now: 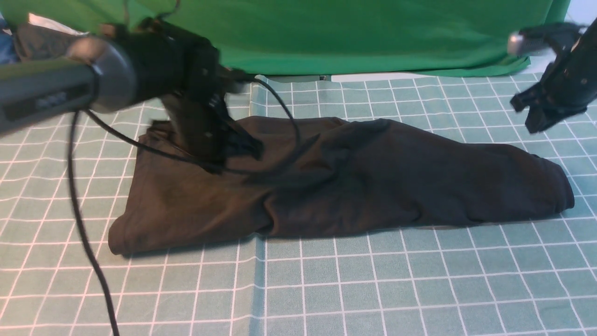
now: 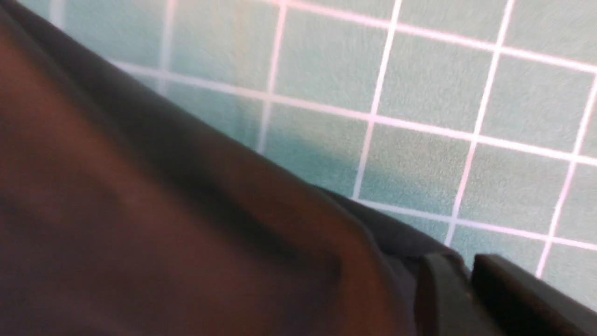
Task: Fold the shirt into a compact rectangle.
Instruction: 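Pull the folded dark garment lengthwise by its ends to straighten it flat on the table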
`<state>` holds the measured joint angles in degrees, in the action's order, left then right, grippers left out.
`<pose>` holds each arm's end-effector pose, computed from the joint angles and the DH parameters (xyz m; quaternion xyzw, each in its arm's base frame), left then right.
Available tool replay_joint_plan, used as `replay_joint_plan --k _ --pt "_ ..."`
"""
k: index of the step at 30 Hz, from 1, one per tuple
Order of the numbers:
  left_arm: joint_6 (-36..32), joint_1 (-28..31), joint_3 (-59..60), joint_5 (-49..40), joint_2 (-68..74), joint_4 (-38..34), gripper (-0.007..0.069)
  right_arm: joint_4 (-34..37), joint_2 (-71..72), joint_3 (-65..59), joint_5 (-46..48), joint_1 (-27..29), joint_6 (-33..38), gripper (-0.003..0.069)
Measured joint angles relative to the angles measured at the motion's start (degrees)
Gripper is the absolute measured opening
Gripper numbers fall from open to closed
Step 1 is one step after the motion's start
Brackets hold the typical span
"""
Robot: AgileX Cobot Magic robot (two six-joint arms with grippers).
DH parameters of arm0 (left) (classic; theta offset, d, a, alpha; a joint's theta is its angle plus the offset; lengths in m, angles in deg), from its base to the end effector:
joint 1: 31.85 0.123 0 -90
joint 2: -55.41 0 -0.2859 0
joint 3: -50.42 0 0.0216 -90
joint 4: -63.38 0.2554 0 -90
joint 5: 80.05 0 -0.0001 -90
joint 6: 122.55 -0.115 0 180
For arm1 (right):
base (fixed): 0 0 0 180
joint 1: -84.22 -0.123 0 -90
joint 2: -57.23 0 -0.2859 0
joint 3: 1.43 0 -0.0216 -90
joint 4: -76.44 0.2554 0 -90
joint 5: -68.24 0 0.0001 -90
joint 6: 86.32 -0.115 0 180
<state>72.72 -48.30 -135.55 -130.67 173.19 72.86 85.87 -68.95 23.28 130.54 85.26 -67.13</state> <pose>0.4007 -0.1030 0.1926 0.0522 0.9844 0.0268 0.1658 0.4559 0.0084 0.2151 -0.1284 0.9786 0.0515 0.1521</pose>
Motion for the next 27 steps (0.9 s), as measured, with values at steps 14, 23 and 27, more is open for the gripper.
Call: replay_joint_plan --k 14,23,27 --pt "-3.17 18.25 -9.20 5.41 4.93 -7.46 0.0043 1.59 7.91 1.22 2.06 -1.35 -0.51 0.0104" --pt "-3.37 18.73 -9.20 11.72 11.53 -3.79 0.0348 1.70 7.91 1.22 1.99 -1.64 -0.47 0.0119" --pt "-3.42 18.73 -9.20 13.67 13.55 -3.79 0.0439 1.70 7.91 1.22 1.93 -1.64 -0.47 0.0122"
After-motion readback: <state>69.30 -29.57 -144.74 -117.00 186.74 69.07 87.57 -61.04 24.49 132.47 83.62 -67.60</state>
